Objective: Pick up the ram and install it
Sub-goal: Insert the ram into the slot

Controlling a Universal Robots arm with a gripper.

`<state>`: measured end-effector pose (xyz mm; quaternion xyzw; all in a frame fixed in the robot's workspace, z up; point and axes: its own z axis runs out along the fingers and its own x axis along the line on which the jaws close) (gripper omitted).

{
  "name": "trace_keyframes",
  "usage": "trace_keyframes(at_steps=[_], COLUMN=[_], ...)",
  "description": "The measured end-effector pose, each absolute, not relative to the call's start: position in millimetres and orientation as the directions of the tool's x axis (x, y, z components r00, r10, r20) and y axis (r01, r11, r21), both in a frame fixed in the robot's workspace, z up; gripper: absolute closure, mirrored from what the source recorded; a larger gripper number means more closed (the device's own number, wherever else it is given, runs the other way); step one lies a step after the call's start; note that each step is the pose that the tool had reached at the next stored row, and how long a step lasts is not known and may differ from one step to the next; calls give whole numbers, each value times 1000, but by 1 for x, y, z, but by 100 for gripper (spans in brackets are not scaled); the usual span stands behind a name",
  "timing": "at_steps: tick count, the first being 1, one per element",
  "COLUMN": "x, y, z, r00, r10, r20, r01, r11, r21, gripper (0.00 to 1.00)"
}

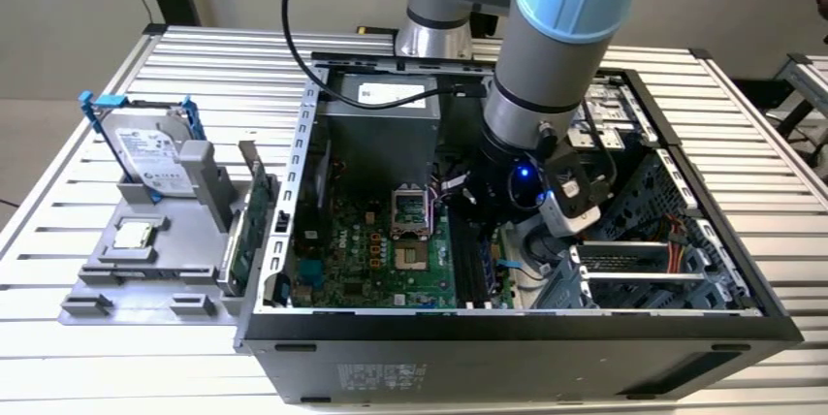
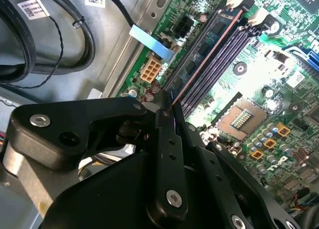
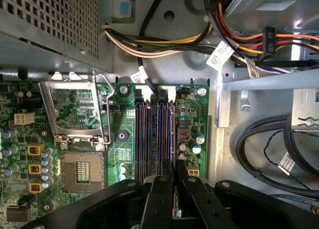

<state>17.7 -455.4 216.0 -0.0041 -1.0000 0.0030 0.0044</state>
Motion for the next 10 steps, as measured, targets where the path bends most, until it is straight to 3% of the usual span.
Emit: trace_keyframes(at_steps=[10], x=[16], y=[-455], z=[211], r00=[-1000], r10=[30], r20=[9], r01=[30], r11=[1000], r21=[-6], gripper=[100])
